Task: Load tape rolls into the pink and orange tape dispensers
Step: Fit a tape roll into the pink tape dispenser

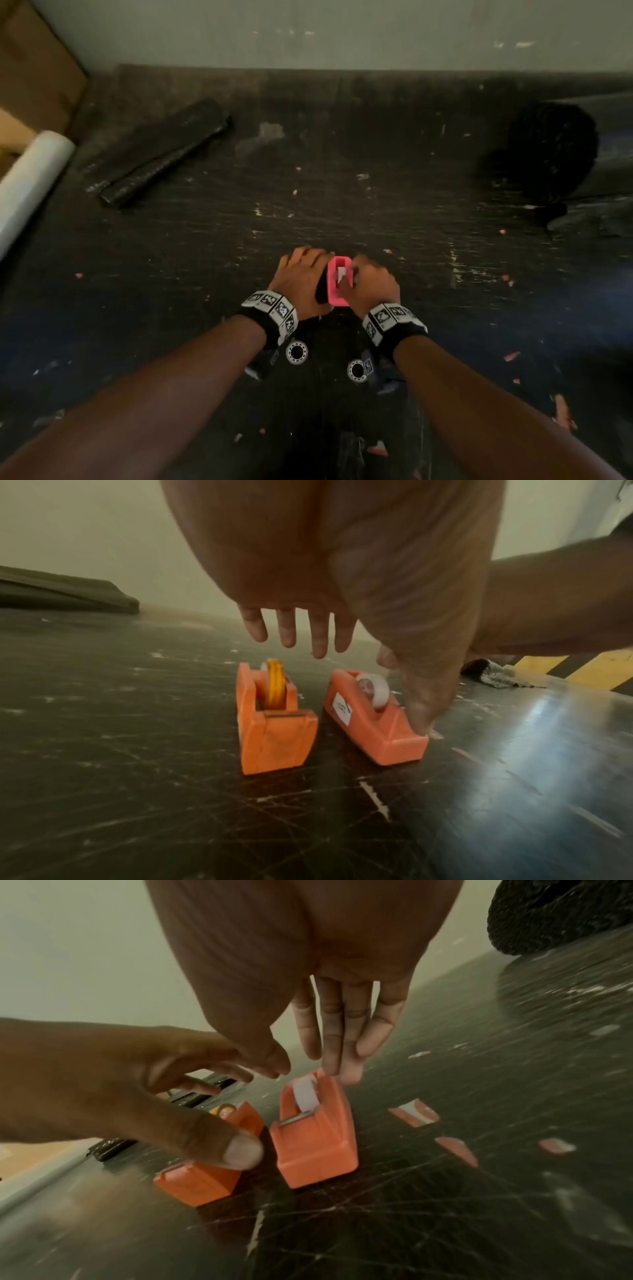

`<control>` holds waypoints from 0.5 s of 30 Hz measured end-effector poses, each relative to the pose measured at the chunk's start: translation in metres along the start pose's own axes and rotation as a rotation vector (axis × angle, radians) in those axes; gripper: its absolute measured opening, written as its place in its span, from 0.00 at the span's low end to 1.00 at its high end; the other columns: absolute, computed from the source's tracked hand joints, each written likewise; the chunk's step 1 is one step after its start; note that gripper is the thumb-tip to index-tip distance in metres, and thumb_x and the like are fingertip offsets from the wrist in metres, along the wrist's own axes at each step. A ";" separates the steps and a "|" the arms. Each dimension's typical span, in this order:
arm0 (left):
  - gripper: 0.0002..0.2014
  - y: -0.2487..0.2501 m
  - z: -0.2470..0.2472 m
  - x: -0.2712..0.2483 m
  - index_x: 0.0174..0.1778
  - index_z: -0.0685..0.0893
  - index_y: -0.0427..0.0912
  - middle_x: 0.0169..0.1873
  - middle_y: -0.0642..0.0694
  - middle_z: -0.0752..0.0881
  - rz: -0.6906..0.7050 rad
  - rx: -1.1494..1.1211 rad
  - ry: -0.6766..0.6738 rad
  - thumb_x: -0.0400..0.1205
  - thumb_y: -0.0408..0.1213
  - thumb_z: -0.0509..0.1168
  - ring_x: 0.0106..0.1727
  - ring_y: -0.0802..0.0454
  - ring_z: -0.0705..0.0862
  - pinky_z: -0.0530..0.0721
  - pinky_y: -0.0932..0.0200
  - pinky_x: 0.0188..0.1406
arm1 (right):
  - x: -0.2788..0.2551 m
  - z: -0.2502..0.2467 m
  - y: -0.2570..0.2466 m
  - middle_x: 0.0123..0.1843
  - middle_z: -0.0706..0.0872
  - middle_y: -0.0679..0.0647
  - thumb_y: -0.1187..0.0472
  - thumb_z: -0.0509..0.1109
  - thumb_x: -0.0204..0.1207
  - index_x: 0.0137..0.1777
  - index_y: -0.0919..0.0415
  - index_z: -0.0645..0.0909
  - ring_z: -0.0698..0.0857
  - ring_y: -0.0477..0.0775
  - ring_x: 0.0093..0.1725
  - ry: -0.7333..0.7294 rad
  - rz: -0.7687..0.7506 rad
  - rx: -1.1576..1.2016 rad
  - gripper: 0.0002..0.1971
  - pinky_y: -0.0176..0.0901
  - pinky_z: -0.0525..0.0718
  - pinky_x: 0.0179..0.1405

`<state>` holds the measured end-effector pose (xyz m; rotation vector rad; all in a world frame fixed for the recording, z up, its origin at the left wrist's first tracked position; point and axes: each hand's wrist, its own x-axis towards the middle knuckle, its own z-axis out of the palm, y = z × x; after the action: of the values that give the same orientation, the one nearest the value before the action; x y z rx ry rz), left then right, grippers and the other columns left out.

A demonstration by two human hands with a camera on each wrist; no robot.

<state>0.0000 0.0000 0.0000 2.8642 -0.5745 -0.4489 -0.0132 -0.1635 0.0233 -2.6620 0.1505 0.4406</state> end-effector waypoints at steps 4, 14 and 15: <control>0.57 0.001 0.007 0.015 0.87 0.60 0.50 0.85 0.49 0.68 0.016 0.030 -0.051 0.65 0.67 0.77 0.87 0.41 0.62 0.61 0.38 0.83 | 0.020 0.012 -0.007 0.61 0.87 0.57 0.46 0.68 0.80 0.63 0.54 0.78 0.89 0.65 0.59 -0.002 0.042 0.034 0.17 0.57 0.88 0.56; 0.48 -0.001 0.019 0.022 0.82 0.71 0.49 0.77 0.51 0.78 0.019 0.010 0.032 0.66 0.63 0.78 0.80 0.46 0.72 0.65 0.44 0.78 | 0.037 0.025 -0.015 0.57 0.87 0.59 0.51 0.70 0.79 0.54 0.57 0.81 0.89 0.67 0.56 0.052 0.073 0.107 0.11 0.59 0.89 0.53; 0.48 0.000 0.019 0.022 0.81 0.72 0.49 0.77 0.51 0.79 0.020 0.014 0.038 0.66 0.63 0.78 0.79 0.47 0.72 0.65 0.44 0.78 | 0.037 0.023 -0.015 0.56 0.87 0.58 0.51 0.70 0.79 0.53 0.56 0.82 0.89 0.66 0.55 0.072 0.065 0.127 0.10 0.58 0.89 0.53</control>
<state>0.0135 -0.0108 -0.0234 2.8709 -0.6016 -0.3879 0.0173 -0.1412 -0.0029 -2.5543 0.2788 0.3438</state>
